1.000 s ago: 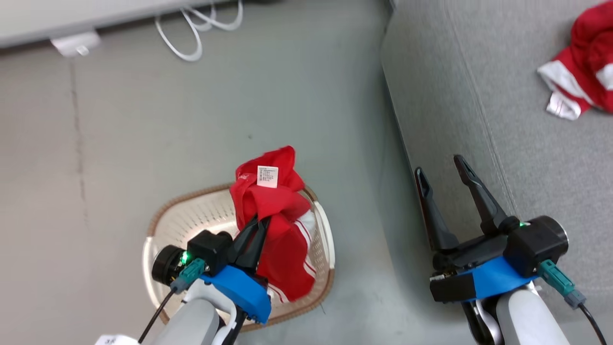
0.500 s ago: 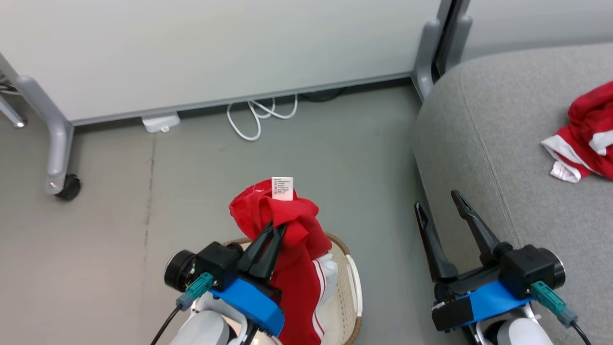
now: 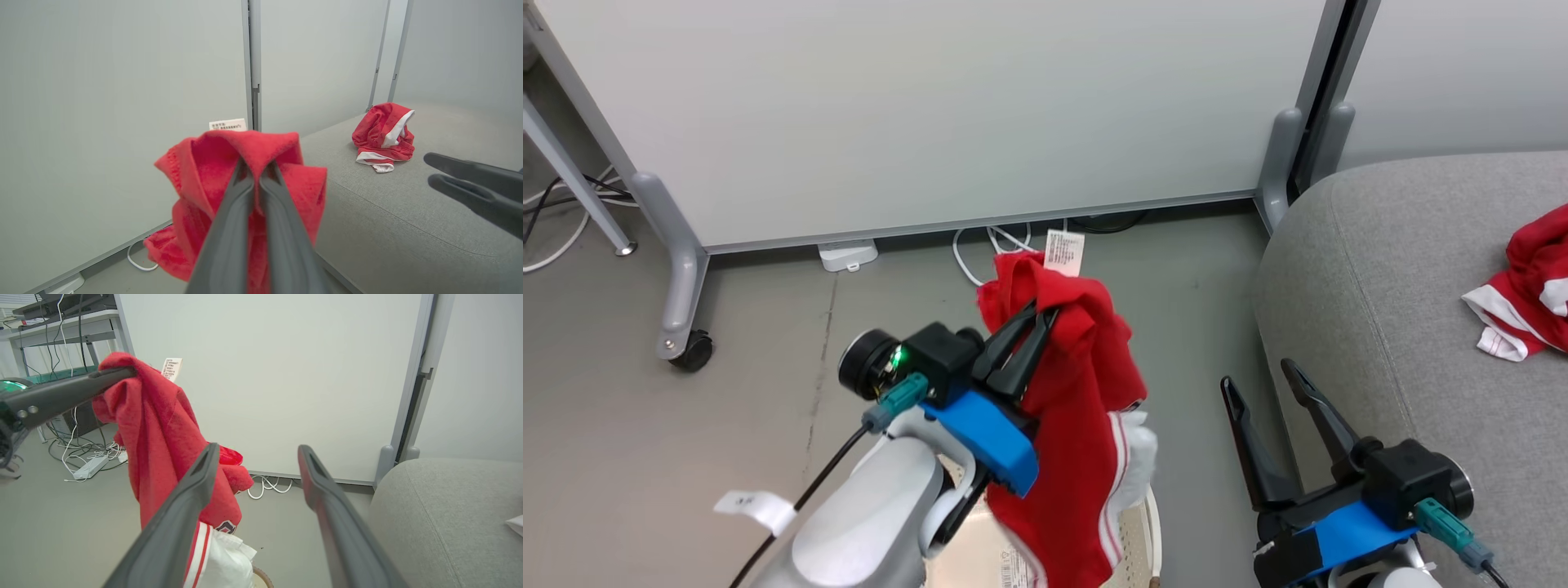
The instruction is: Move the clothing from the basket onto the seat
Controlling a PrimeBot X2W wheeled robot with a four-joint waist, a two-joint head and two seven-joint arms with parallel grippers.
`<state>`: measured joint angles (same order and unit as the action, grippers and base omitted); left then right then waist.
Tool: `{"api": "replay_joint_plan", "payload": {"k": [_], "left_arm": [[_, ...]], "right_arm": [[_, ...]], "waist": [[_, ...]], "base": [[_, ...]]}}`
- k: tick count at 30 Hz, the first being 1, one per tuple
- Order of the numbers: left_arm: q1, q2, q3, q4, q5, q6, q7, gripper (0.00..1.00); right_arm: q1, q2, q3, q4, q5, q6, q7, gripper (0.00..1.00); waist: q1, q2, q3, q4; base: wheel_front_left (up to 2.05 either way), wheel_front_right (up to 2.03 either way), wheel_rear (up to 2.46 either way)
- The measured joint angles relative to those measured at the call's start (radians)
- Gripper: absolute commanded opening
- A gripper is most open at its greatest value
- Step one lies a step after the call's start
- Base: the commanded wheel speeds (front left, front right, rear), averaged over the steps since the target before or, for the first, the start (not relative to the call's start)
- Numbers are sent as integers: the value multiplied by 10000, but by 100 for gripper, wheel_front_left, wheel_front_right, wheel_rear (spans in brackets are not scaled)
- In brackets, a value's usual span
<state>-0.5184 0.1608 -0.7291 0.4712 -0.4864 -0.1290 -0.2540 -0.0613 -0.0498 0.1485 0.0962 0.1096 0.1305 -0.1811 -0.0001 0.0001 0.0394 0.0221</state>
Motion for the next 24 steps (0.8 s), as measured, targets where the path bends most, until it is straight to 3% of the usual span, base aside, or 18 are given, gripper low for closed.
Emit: {"api": "replay_joint_plan", "payload": {"k": [13,24], "left_arm": [[-1828,-481,-1078,621,-872,0,708,0],[-2240,-639,-1434,1053,-1365,-2,581,0]], "right_arm": [[87,0,238,46,2,0,307,100],[87,0,395,46,31,0,393,100]], "waist": [[1,0,-140,156],[2,0,-96,56]], "base": [[0,0,0],[0,0,0]]}}
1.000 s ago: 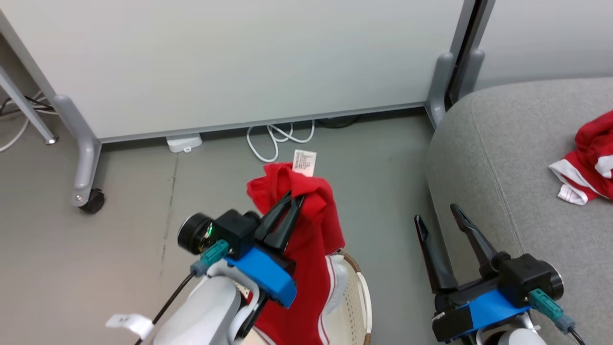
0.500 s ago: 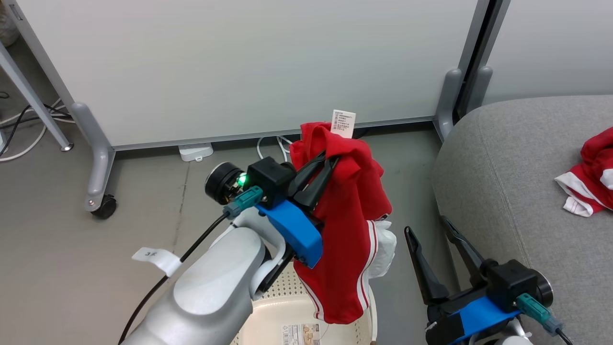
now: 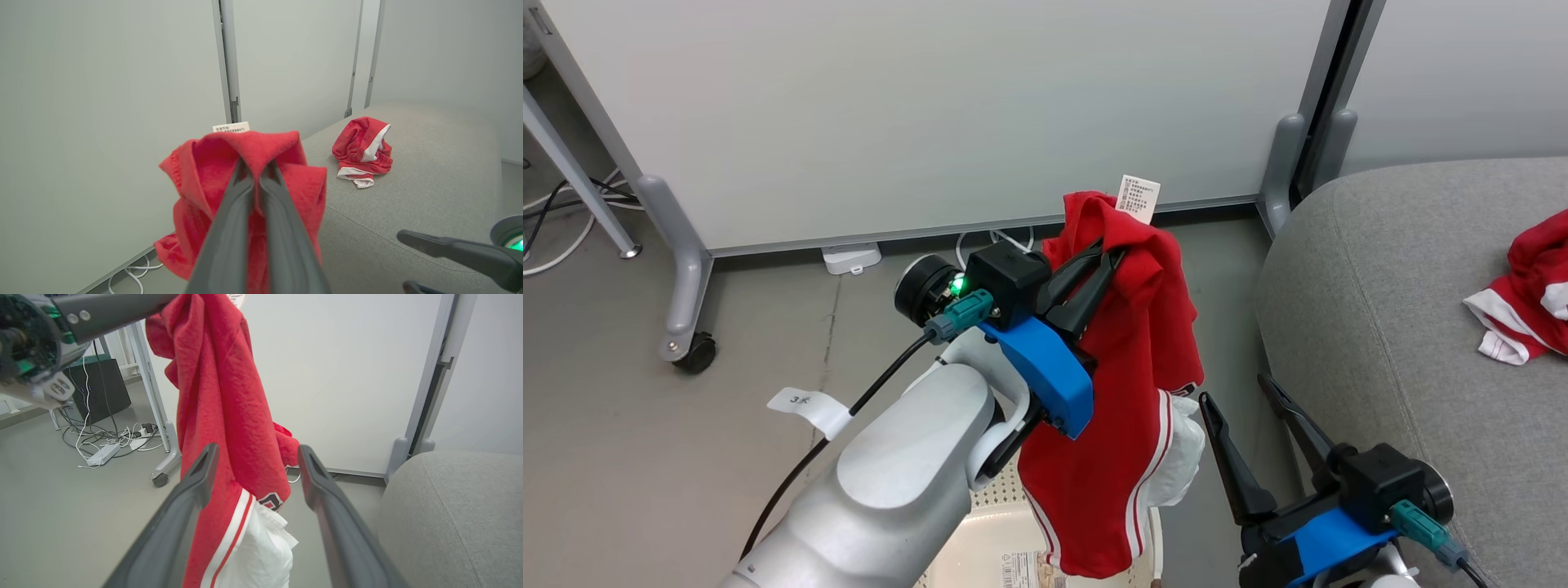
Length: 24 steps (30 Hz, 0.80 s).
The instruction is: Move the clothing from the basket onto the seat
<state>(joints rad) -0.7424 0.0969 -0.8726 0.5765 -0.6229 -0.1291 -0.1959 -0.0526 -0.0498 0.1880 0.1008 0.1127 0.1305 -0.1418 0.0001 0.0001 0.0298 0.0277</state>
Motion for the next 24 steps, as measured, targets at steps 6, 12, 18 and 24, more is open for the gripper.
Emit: {"api": "replay_joint_plan", "payload": {"k": [6,12,18,24], "left_arm": [[-128,-33,-117,167,-136,0,-100,0],[-235,-61,-226,274,-215,0,-171,0],[-329,-136,-451,330,-307,0,-203,0],[-393,-215,-681,385,-437,0,-259,0]], "right_arm": [[-147,-2,449,159,4,0,182,100],[-1219,4,995,997,-44,0,886,100],[-2560,2,1333,2566,351,0,1269,100],[-3662,4,1935,4282,658,0,1430,100]], "waist": [[0,0,46,5],[0,-1,135,-11],[0,0,223,34],[0,0,231,161]], "base": [[0,0,0],[0,0,0],[0,0,0],[0,0,0]]}}
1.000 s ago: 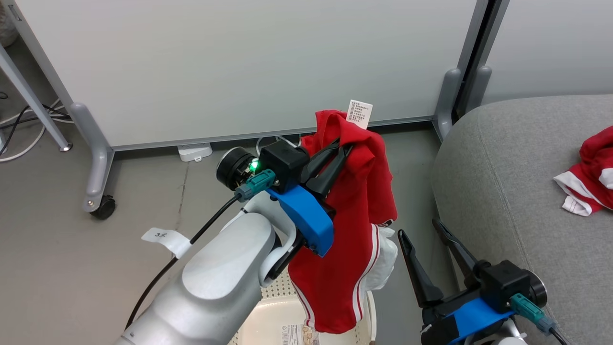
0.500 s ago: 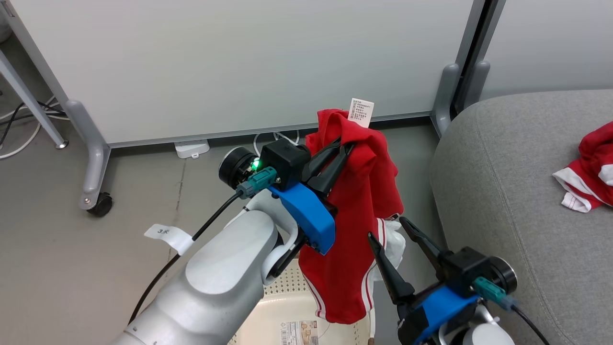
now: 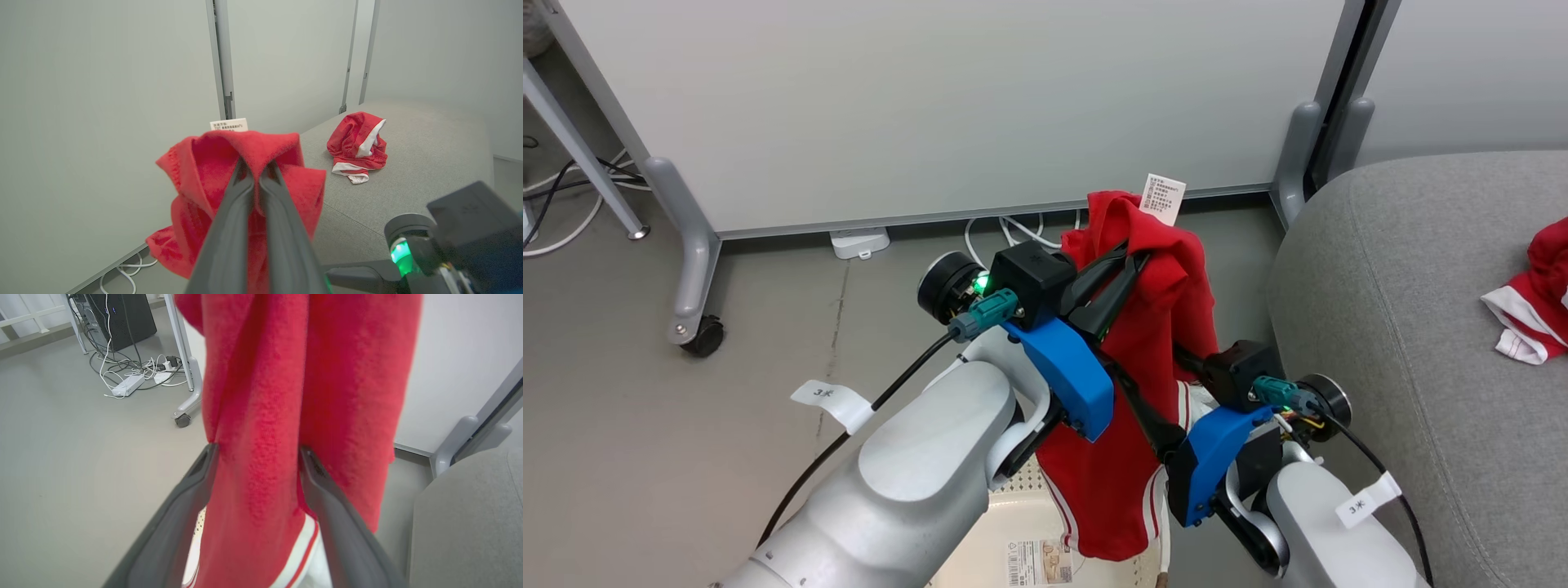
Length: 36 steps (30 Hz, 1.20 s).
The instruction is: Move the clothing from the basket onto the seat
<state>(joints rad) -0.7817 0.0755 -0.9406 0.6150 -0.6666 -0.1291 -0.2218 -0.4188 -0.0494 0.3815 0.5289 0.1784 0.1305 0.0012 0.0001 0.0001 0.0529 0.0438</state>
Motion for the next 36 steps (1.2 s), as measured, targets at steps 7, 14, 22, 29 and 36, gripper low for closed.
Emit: {"api": "replay_joint_plan", "payload": {"k": [7,14,22,29,36], "left_arm": [[-81,-38,-215,102,-194,0,-46,0],[-166,-65,-399,167,-297,0,-90,0],[-211,-65,-474,332,-395,0,-174,0],[-236,-59,-485,451,-445,0,-236,0],[-237,-58,-573,610,-470,0,-234,100]], "right_arm": [[-982,0,798,1381,696,0,-378,100],[-1573,-2,1352,2443,1281,0,-715,0],[-1825,-2,1670,3118,1774,0,-1131,0],[-1955,0,2027,3436,2115,0,-1455,0],[-2048,0,2290,3628,2330,0,-1611,0]], "waist": [[0,0,-87,72],[0,0,-124,72],[0,0,-160,37],[0,0,-243,-14],[0,0,-295,-64]], "base": [[0,0,0],[0,0,0],[0,0,0],[0,0,0],[0,0,0]]}}
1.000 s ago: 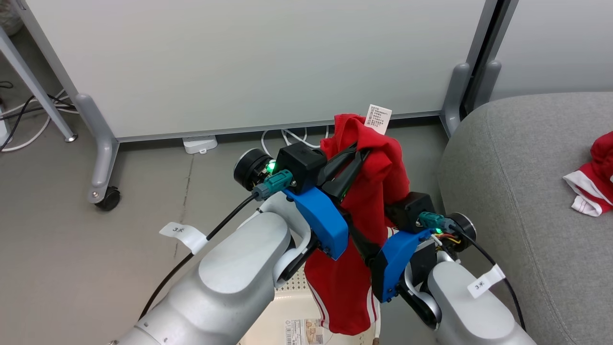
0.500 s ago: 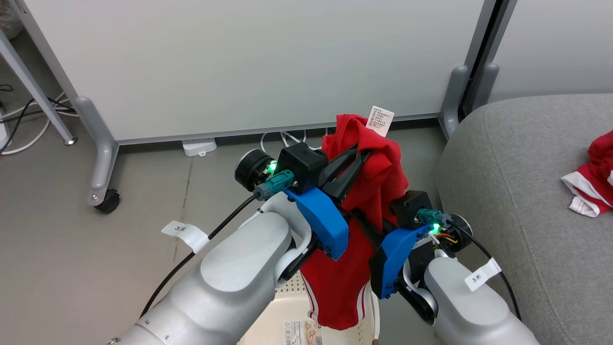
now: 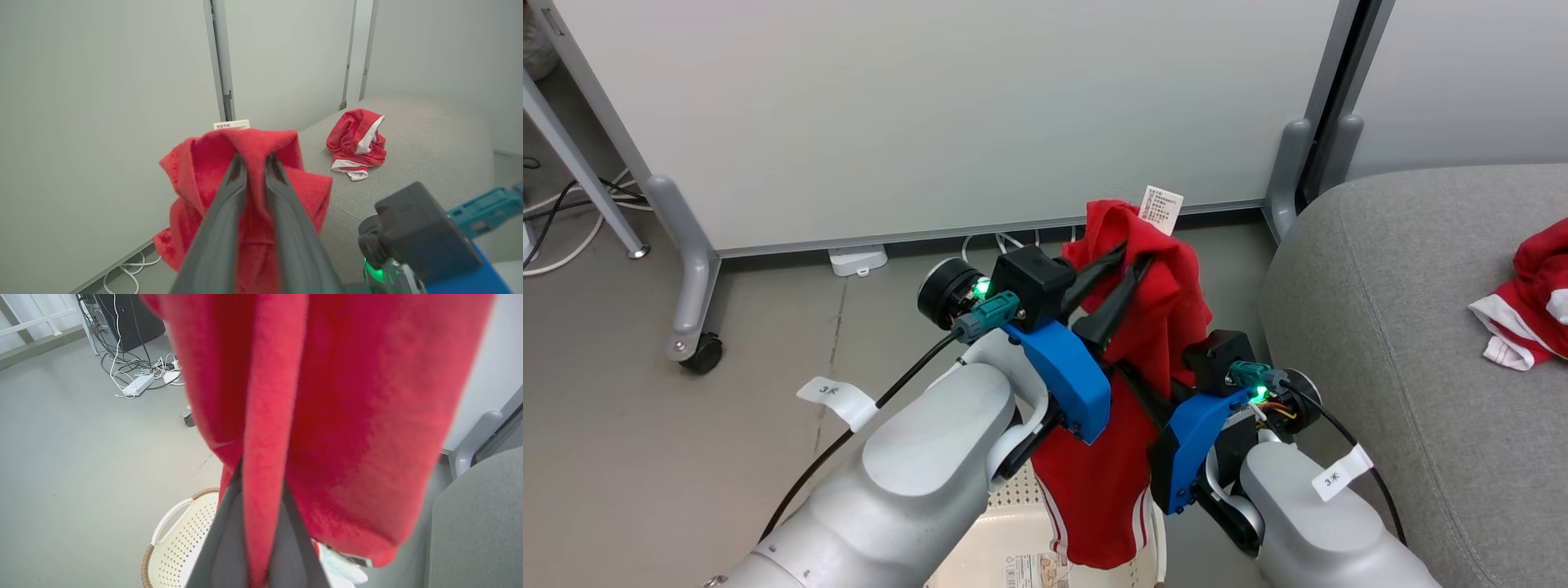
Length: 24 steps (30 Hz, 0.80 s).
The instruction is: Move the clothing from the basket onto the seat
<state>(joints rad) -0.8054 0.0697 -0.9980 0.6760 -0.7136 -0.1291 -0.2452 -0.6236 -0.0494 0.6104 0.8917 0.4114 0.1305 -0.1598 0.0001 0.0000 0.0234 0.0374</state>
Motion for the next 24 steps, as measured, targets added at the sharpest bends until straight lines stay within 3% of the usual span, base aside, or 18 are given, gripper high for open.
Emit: {"api": "replay_joint_plan", "payload": {"k": [15,24], "left_arm": [[8,113,215,-23,102,155,-134,100],[1095,713,1275,-1195,631,531,-167,100]], "right_arm": [[-151,-2,238,366,276,0,-268,0],[-282,-2,184,527,313,0,-454,0]], "waist": [[0,0,-27,-22],[0,0,25,-32]], "base": [[0,0,0],[0,0,0]]}}
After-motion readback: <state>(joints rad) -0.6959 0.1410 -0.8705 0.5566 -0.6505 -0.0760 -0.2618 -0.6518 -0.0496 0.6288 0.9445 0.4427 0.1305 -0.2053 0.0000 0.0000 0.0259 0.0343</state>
